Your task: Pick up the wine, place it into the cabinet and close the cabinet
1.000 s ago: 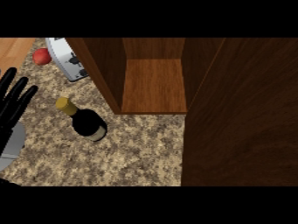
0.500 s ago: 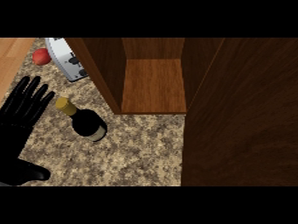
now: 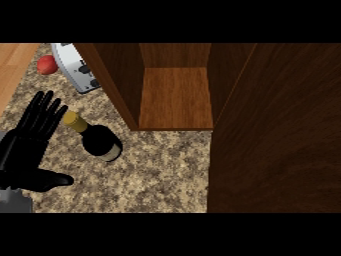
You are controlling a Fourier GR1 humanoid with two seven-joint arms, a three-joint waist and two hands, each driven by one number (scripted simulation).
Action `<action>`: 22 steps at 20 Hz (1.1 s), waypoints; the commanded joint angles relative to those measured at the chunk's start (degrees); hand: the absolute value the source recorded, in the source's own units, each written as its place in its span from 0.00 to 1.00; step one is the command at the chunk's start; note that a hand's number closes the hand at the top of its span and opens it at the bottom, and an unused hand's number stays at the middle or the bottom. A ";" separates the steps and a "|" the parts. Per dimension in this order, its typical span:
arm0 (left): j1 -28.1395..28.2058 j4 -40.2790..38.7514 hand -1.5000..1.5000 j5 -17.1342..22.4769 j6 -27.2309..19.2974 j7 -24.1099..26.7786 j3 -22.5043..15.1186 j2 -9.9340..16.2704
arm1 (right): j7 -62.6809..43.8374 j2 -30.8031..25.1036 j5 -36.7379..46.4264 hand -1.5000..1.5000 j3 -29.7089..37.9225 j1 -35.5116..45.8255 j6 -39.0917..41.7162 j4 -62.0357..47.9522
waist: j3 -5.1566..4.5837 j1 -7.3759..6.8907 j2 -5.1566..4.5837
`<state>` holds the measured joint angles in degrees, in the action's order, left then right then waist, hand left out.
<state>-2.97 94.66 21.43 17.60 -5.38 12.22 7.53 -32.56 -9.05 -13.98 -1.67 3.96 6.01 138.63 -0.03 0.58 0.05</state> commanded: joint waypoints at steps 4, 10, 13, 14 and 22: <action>-2.38 -9.07 0.00 -4.30 0.63 6.61 -1.16 -1.36 | -3.67 -0.53 -4.72 0.00 1.61 -4.58 0.75 10.78 | 0.01 0.17 0.02; -4.63 -17.87 0.00 -5.17 3.89 11.57 0.33 0.88 | -7.50 -1.64 -6.11 0.00 3.64 2.16 -1.26 8.77 | -0.02 0.04 -0.04; -4.90 -19.91 0.00 -5.26 5.69 13.21 0.86 2.34 | -6.22 -0.74 -4.82 0.00 1.97 -2.33 -0.67 12.21 | -0.01 0.33 0.02; -2.99 -17.17 0.00 -5.14 6.06 12.66 -1.23 0.50 | -5.05 -1.37 -8.32 0.00 6.01 -1.56 0.05 9.50 | 0.03 0.03 0.04; -8.13 -29.13 0.00 -7.14 6.71 19.22 0.49 1.55 | -7.41 -1.66 -7.08 0.00 4.35 1.39 0.51 8.36 | -0.02 0.05 -0.05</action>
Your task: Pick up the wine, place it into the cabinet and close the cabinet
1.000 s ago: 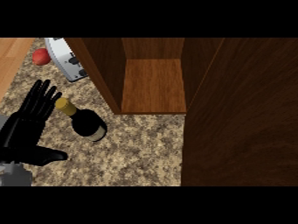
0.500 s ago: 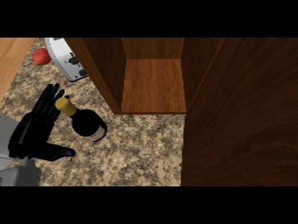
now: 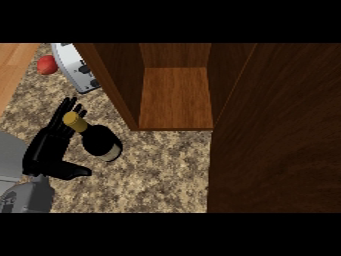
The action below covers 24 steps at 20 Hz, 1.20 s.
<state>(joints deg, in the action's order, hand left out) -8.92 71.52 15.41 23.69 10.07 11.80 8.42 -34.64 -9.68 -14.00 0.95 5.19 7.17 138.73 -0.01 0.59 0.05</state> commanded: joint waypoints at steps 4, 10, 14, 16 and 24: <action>-0.83 -6.72 0.00 -2.66 0.46 6.29 -0.03 -0.02 | -6.33 2.13 -1.65 0.00 -3.38 -0.79 -3.03 11.91 | -0.05 0.06 0.07; -2.88 -13.71 0.00 -4.19 1.83 9.96 -0.09 1.21 | -3.60 0.20 -6.96 0.00 3.19 -0.26 -0.54 7.47 | 0.00 -0.13 -0.02; -7.03 -18.07 0.00 -4.48 0.10 11.04 0.22 0.09 | -4.20 1.17 -5.66 0.00 0.34 -2.23 -0.51 9.58 | 0.00 0.08 -0.01; -2.89 -17.81 0.00 -6.91 0.74 15.27 -1.57 -0.34 | -2.21 1.56 -3.73 0.00 0.78 0.57 -0.73 5.18 | 0.00 -0.32 -0.03; -9.76 -26.69 0.00 -5.11 4.03 15.87 0.83 2.50 | -5.18 2.17 -0.99 0.00 -3.44 -1.04 -2.13 10.48 | -0.03 0.07 -0.02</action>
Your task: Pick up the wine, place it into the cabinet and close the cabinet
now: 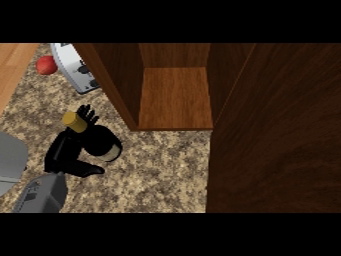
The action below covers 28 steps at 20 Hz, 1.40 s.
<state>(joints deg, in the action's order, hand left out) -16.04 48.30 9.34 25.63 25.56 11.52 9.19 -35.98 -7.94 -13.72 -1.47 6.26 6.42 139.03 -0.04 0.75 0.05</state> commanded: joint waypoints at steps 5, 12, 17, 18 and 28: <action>-2.16 -9.36 0.00 -0.97 2.40 7.42 0.36 -0.10 | -1.85 -0.13 -3.40 0.00 1.56 -2.08 0.05 8.45 | -0.01 -0.05 -0.07; -6.10 -13.11 1.00 -1.64 1.12 9.08 -1.06 -4.40 | -1.31 0.14 -1.67 0.00 -0.41 -3.35 0.85 7.81 | -0.01 0.08 -0.07; -9.14 -16.59 1.00 -3.88 5.08 11.60 -2.46 -1.30 | -3.11 -0.03 -2.93 0.00 0.10 -2.21 -0.39 8.71 | -0.02 0.41 -0.14; -7.00 -13.22 1.00 -3.12 8.20 11.15 -2.55 1.29 | 1.67 1.55 -1.44 0.00 -1.07 -7.73 1.28 9.25 | 0.04 0.21 0.01; 9.29 0.86 1.00 -2.87 -8.24 15.15 1.03 1.44 | -0.14 0.53 -2.96 0.00 0.66 -6.15 1.19 8.78 | 0.13 -1.00 0.54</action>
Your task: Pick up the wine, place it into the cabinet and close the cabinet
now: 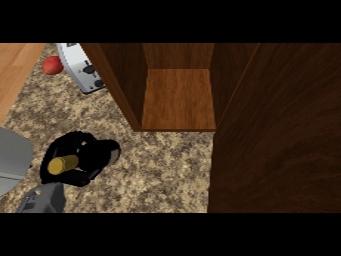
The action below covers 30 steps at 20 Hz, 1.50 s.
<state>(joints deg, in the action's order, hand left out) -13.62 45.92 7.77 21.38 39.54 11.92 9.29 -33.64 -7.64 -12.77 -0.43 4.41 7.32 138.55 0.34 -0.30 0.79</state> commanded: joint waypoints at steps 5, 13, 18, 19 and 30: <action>15.05 17.71 1.00 -1.63 -8.23 0.61 -1.79 -2.93 | -0.85 -1.06 -5.17 0.00 3.38 -1.96 0.99 5.10 | -0.24 -0.11 -0.49; 19.52 32.66 1.00 0.89 -8.48 -2.11 -3.75 -5.52 | -6.53 -0.13 -4.60 0.00 0.80 2.03 -1.66 7.24 | -0.33 -0.03 -0.52; 21.50 46.26 1.00 3.57 -9.06 -14.74 -7.05 -6.32 | -4.83 1.56 -1.92 0.00 -0.97 0.90 -1.54 5.78 | -0.32 0.01 -0.57; 20.35 46.09 1.00 3.06 -10.49 -16.14 -8.27 -7.80 | -6.25 -0.56 -6.73 0.00 2.63 -0.06 -0.20 7.94 | -0.31 0.42 -0.56; 18.45 63.09 1.00 -1.95 -23.45 -34.00 -22.40 -9.25 | -5.75 -0.78 -6.07 0.00 2.03 -0.85 0.52 9.01 | -0.31 0.78 -0.57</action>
<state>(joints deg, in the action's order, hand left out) 5.95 105.16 7.48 2.84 10.50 -4.71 0.63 -35.04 -6.93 -13.22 -0.24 4.88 7.84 138.54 0.03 0.24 0.20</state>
